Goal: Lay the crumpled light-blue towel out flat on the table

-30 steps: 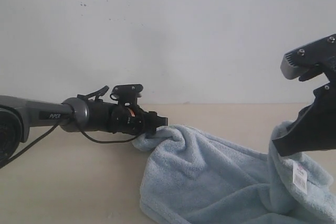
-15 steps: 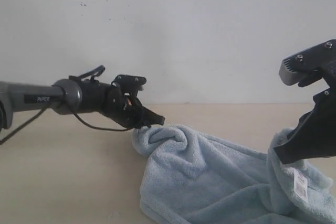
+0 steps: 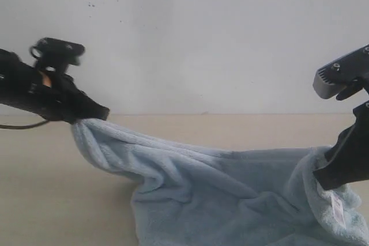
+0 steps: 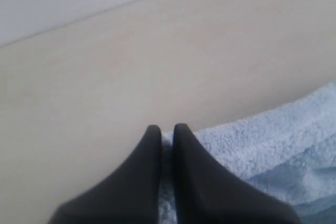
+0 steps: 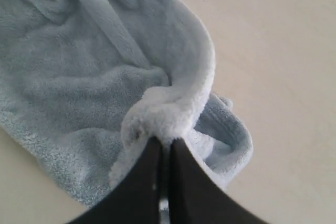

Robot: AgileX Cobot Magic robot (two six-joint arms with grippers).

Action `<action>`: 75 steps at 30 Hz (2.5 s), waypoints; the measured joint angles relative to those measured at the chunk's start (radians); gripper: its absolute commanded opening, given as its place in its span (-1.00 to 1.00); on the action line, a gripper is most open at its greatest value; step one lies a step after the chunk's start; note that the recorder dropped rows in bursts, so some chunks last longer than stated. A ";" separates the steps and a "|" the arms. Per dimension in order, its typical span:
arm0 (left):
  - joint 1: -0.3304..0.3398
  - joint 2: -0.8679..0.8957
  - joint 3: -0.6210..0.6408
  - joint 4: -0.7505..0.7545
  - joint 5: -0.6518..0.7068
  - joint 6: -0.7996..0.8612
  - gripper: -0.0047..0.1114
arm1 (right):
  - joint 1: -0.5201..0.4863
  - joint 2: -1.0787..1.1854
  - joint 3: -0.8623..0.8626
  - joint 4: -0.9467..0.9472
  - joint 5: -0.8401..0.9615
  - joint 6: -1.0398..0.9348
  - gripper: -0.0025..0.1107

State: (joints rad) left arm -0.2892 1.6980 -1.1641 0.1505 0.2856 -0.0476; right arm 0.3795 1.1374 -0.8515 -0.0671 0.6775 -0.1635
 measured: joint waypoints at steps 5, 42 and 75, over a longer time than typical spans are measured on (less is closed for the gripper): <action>0.057 -0.306 0.123 0.047 0.054 0.000 -0.85 | 0.000 0.000 0.000 -0.051 0.035 0.006 -0.96; 0.078 -0.778 0.291 0.200 0.395 0.000 -0.85 | 0.032 0.281 0.024 0.021 0.055 0.034 -0.27; 0.078 -0.778 0.292 0.200 0.386 -0.002 -0.85 | 0.268 0.368 0.246 0.126 -0.125 -0.199 -0.27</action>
State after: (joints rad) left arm -0.2109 0.9203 -0.8724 0.3509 0.6720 -0.0500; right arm 0.6473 1.5053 -0.6059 0.0591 0.5522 -0.3625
